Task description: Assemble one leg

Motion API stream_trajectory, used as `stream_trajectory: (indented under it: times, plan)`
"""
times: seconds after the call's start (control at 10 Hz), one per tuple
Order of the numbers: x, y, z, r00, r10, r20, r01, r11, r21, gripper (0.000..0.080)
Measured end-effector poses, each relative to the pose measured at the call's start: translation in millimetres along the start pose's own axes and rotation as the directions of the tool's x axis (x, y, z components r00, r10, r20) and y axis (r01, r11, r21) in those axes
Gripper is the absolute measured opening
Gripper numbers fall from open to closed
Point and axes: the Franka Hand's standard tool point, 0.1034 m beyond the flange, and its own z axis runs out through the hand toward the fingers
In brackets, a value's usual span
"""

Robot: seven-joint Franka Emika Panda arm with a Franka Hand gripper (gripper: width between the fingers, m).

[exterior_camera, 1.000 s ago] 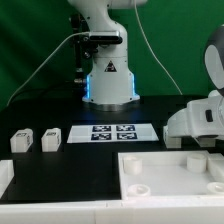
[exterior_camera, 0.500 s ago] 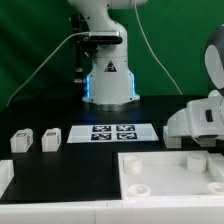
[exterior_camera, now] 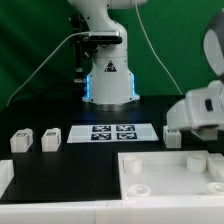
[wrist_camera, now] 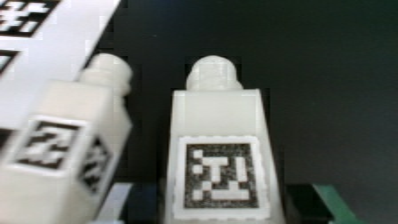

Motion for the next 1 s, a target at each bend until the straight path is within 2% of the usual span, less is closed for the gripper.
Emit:
stream_trajectory:
  times: [0.2,0.3,0.4,0.5,0.7,0.8,0.9,1.0]
  plan:
    - [-21.5,11.5,-39.9,0.996,0.001,-0.089,0.001,1.000,0.018,0.0294]
    - [-21.9,15.0,-58.3,0.986,0.006,-0.166,-0.001,1.000,0.031,0.0294]
    - [-19.8,16.6,-75.8,0.949,0.009,-0.316,0.006,0.999,0.047,0.0294]
    - [-27.2,23.4,-88.0,0.908,0.007,-0.419,0.016,0.999,0.051,0.0294]
    - [-27.9,46.3,-116.0,0.780,0.006,-0.625,0.039,0.998,0.057,0.0294]
    - [-22.1,58.6,-127.9,0.674,0.019,-0.738,0.041,0.997,0.064,0.0294]
    - [-23.9,66.6,-131.3,0.572,0.026,-0.820,0.044,0.997,0.062,0.0294]
    - [-28.1,69.7,-133.6,0.513,0.024,-0.858,0.043,0.998,0.053,0.0294]
